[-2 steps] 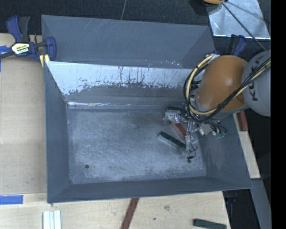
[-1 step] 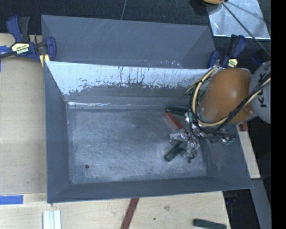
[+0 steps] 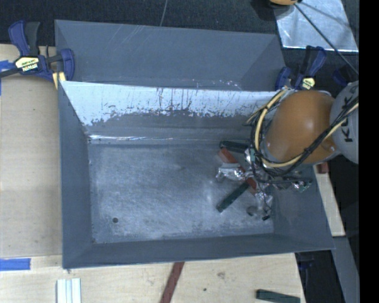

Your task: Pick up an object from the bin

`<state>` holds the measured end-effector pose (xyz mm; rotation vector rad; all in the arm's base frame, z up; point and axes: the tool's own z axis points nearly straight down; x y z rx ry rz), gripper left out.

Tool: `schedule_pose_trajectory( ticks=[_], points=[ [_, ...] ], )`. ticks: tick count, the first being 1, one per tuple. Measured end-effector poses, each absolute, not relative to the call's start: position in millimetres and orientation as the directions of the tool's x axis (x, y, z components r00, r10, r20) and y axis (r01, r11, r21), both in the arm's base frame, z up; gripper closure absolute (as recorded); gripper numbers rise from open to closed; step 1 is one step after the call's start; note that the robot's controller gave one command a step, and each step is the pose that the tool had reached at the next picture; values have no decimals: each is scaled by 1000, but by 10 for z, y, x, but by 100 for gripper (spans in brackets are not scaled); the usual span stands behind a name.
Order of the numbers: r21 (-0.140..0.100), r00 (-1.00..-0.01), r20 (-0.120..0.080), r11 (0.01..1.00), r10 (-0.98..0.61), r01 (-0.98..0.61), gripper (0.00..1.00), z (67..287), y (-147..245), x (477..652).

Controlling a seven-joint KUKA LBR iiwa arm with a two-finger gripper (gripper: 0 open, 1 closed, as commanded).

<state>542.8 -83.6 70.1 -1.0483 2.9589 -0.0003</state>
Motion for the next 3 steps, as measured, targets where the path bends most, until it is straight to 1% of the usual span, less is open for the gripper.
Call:
schedule_pose_trajectory(
  ticks=[1,2,3],
  points=[
    [-1,-777,-4,777,-629,-629,100,708,-831,5431],
    [-1,-777,-4,777,-629,-629,100,708,-831,5431],
    [-6,-763,-7,763,-647,-647,100,2357,-820,5717]
  ],
)
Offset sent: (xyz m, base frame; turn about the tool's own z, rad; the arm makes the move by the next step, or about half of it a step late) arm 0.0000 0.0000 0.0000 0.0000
